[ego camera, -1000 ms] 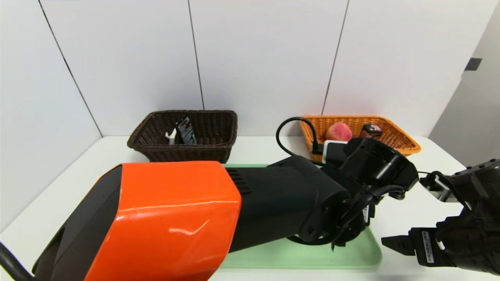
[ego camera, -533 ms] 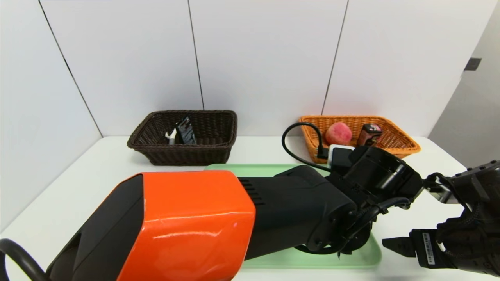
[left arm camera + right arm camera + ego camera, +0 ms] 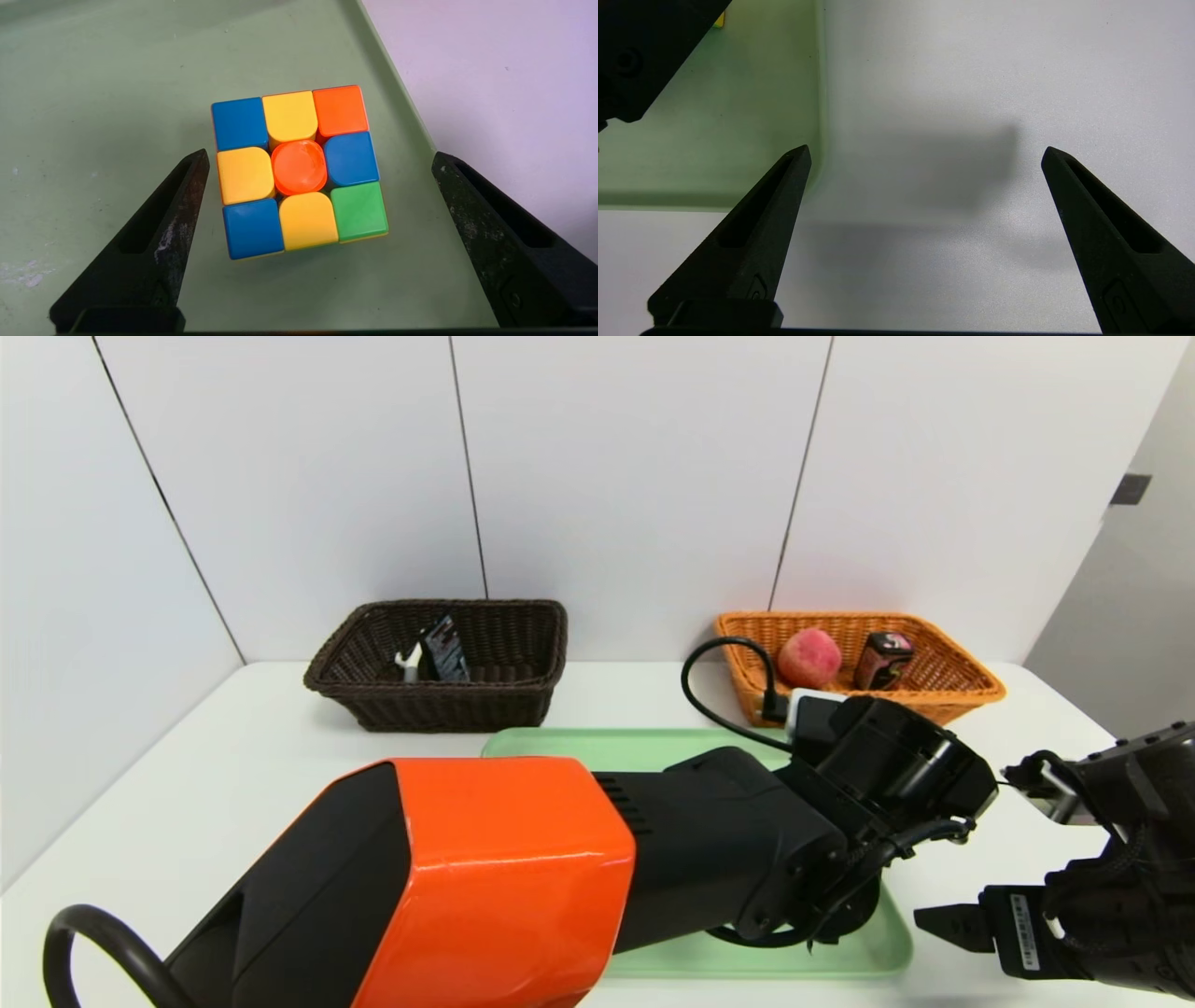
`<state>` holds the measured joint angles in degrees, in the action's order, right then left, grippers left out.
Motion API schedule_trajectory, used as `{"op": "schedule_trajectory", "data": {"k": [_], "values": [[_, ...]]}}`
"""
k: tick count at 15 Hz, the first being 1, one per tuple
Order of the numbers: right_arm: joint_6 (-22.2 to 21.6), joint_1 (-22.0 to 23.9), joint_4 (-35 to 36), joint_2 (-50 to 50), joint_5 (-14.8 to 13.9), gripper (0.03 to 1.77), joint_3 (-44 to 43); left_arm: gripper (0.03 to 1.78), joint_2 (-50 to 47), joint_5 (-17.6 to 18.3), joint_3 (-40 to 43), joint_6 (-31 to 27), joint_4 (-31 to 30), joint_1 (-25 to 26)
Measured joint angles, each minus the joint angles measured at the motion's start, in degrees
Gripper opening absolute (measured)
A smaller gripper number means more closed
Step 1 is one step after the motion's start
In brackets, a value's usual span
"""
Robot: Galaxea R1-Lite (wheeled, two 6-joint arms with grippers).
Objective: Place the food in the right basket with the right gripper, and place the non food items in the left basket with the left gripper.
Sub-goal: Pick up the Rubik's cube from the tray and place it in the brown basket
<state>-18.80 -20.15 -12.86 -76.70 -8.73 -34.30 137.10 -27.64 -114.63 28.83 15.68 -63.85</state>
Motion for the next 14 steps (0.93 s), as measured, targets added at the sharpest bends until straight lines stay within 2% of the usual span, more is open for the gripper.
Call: {"op": "schedule_trajectory", "data": {"k": [10,14], "values": [[0.0,0.1,0.0,-0.1,0.1,1.71,0.5,1.69,1.6,0.0,0.0,-0.1,-1.3,0.0],[0.1,0.1,0.0,-0.1,0.2,1.71,1.0,1.08,2.0,0.0,0.0,-1.1,-3.1,0.1]]}}
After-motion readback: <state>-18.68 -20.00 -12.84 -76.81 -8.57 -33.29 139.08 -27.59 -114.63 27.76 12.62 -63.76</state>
